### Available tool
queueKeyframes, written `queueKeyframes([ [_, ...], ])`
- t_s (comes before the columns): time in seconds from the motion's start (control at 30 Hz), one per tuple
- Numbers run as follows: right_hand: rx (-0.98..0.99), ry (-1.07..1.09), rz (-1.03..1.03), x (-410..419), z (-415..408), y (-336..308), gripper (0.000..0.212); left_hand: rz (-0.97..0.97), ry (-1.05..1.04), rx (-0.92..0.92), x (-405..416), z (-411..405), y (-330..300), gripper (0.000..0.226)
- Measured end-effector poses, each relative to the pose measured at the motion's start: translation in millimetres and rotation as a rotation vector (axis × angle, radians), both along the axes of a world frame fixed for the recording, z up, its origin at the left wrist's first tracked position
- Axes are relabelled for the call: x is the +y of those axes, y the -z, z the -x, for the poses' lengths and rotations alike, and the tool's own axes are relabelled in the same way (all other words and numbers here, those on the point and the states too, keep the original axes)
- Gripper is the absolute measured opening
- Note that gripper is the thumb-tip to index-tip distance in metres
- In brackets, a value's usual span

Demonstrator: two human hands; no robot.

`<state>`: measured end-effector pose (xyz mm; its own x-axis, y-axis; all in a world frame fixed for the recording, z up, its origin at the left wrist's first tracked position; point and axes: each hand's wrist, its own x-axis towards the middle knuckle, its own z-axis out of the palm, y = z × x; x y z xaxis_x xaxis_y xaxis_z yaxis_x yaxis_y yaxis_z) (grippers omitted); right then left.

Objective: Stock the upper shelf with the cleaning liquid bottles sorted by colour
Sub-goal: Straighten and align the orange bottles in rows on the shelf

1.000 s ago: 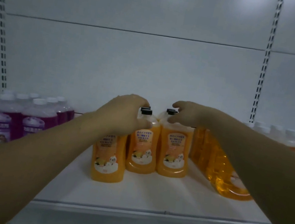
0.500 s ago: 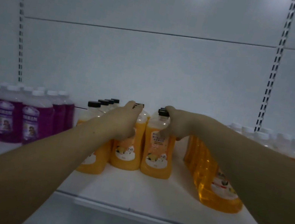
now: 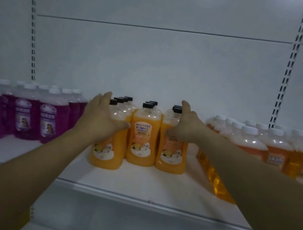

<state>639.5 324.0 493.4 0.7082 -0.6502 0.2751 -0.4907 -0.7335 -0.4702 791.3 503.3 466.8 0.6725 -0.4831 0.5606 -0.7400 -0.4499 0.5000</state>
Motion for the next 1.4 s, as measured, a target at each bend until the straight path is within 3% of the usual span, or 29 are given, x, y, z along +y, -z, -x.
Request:
queueKeyframes([
  [0.1, -0.086, 0.037, -0.037, 3, -6, 9, 0.118, 0.237, 0.106, 0.183, 1, -1, 19, 0.118],
  [0.2, -0.156, 0.064, -0.016, 4, -10, 16, 0.114, 0.299, 0.127, 0.232, -2, -6, 31, 0.122],
  [0.53, -0.273, 0.169, -0.006, 9, -14, 28, 0.080, 0.341, 0.234, 0.244, -3, -18, 46, 0.103],
  [0.73, -0.265, 0.186, -0.022, 14, -15, 26, 0.081, 0.307, 0.258, 0.243, 0, -21, 47, 0.106],
  [0.9, -0.242, 0.234, 0.007, 19, -19, 24, 0.090, 0.322, 0.328, 0.354, 7, -22, 44, 0.116],
  [1.4, -0.284, 0.292, -0.007, 23, -21, 28, 0.093, 0.283, 0.500, 0.397, 20, -29, 61, 0.113],
])
